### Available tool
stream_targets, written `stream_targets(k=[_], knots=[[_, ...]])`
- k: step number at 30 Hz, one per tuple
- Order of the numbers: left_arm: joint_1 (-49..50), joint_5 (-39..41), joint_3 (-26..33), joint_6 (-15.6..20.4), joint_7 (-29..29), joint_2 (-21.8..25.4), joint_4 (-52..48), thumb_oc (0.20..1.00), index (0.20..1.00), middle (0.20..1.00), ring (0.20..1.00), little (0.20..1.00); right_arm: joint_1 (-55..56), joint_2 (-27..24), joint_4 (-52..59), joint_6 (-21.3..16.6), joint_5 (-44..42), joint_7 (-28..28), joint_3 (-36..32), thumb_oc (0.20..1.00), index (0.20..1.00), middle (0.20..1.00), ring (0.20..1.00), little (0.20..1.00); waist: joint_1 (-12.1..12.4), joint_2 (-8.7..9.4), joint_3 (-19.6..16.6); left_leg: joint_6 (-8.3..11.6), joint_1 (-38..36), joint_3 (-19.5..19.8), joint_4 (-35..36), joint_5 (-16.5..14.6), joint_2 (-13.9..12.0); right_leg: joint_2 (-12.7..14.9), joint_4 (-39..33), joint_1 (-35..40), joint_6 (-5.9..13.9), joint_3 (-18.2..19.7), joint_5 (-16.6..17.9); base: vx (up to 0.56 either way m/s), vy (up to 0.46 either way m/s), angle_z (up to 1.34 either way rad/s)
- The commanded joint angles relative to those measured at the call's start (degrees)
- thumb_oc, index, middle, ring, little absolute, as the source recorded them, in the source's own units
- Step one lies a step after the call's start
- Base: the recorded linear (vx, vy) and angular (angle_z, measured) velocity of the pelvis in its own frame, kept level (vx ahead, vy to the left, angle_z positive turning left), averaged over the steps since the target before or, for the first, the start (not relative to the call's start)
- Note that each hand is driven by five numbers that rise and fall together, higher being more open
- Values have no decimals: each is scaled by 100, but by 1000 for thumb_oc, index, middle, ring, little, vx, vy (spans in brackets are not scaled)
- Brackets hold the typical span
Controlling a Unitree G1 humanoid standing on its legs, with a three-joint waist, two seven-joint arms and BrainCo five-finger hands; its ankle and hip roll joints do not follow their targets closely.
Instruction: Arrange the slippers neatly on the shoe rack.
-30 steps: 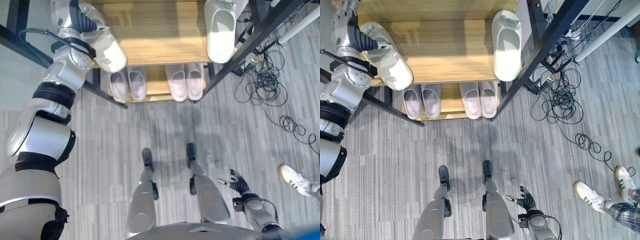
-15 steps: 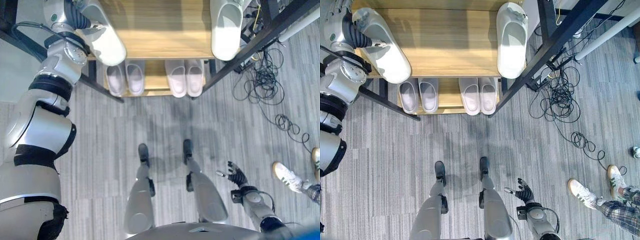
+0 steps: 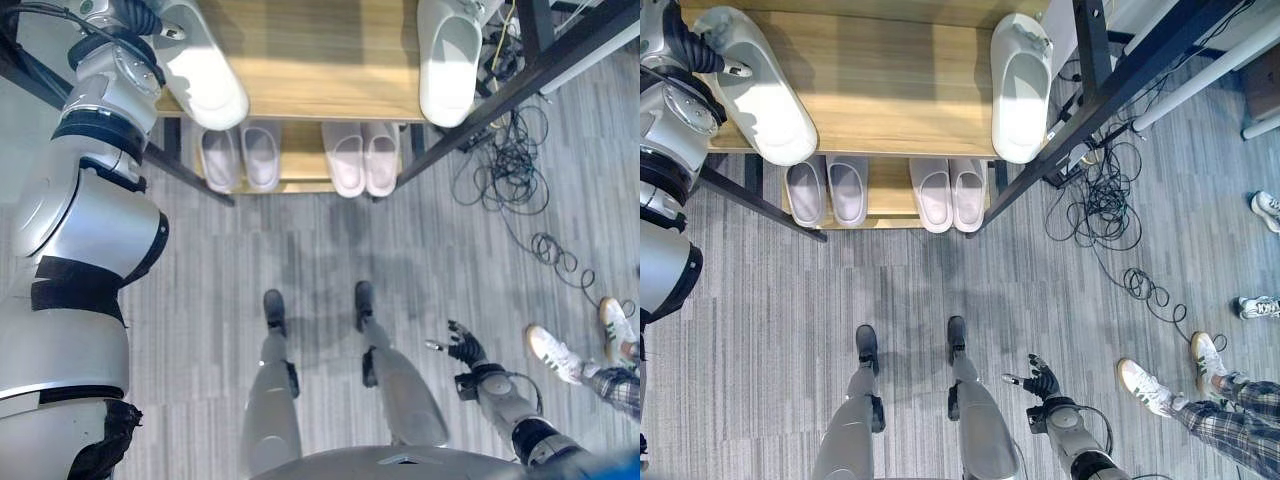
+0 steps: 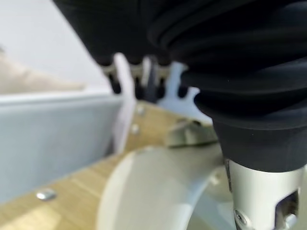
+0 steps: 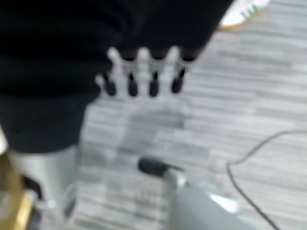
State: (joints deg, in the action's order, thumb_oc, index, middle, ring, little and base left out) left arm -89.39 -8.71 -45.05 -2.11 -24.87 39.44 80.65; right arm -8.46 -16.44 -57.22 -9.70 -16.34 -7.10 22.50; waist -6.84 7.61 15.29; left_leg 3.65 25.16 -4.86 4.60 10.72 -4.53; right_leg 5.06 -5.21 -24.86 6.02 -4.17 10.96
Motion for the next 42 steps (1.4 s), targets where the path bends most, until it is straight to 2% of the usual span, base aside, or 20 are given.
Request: stream_targets(k=[1, 2, 10, 16, 24, 28, 36, 42], knots=[[-814, -408, 25, -86, -100, 368, 226, 426, 426, 426, 426, 426, -174, -235, 21, -56, 25, -119, -29, 1000, 1000, 1000, 1000, 1000, -91, -21, 442, 57, 337, 77, -615, -674, 119, 360, 80, 348, 698, -50, -233, -2, 3, 4], [-794, -446, 29, -106, -134, 347, 199, 200, 200, 200, 200, 200, -187, -243, 29, -60, 26, -140, -13, 1000, 1000, 1000, 1000, 1000, -97, -13, 450, 61, 352, 76, -618, -669, 118, 365, 81, 333, 699, -57, -236, 0, 0, 0], [-836, -531, 115, -261, -532, 132, 82, 200, 200, 200, 200, 200, -200, -294, 146, -112, 58, -192, 66, 1000, 1000, 1000, 1000, 1000, -138, -19, 460, 66, 365, 65, -622, -676, 136, 373, 100, 317, 683, -76, -249, 0, -3, 1], [-804, -448, 520, -129, -994, -835, -1177, 200, 200, 200, 200, 200, -216, -246, 174, -46, 187, -260, 36, 1000, 1000, 1000, 1000, 1000, -31, -186, 584, 43, 355, 75, -685, -727, 199, 406, 184, 321, 646, -105, -355, 9, -21, 10], [-959, -726, 406, -272, -1163, -1256, -1343, 200, 200, 200, 200, 200, -320, -400, 207, -59, 369, -404, 53, 1000, 1000, 1000, 1000, 1000, -74, -241, 723, 36, 358, 40, -640, -682, 164, 379, 222, 199, 616, -40, -346, -6, -21, -6], [-999, -895, 345, -383, -1086, -1578, -1224, 200, 200, 200, 200, 200, -378, -472, 150, -55, 473, -496, 13, 1000, 1000, 1000, 1000, 1000, -121, -341, 764, 18, 379, -14, -606, -658, 173, 358, 243, 71, 584, 27, -366, 26, -26, -18], [-1244, -837, 221, -421, -1074, -1672, -705, 200, 200, 200, 200, 200, -438, -499, 65, -121, 455, -548, 76, 1000, 1000, 1000, 1000, 1000, -230, -400, 738, 37, 306, -80, -250, -475, 132, 310, 208, -63, 569, 90, -346, 39, -17, -6], [-1304, -356, 437, -293, -993, -1719, -502, 200, 200, 200, 200, 200, -511, -490, 3, -135, 459, -580, 130, 1000, 1000, 1000, 1000, 1000, -278, -444, 721, 48, 274, -139, -113, -432, 119, 279, 181, -152, 564, 117, -349, 41, -9, -5]])
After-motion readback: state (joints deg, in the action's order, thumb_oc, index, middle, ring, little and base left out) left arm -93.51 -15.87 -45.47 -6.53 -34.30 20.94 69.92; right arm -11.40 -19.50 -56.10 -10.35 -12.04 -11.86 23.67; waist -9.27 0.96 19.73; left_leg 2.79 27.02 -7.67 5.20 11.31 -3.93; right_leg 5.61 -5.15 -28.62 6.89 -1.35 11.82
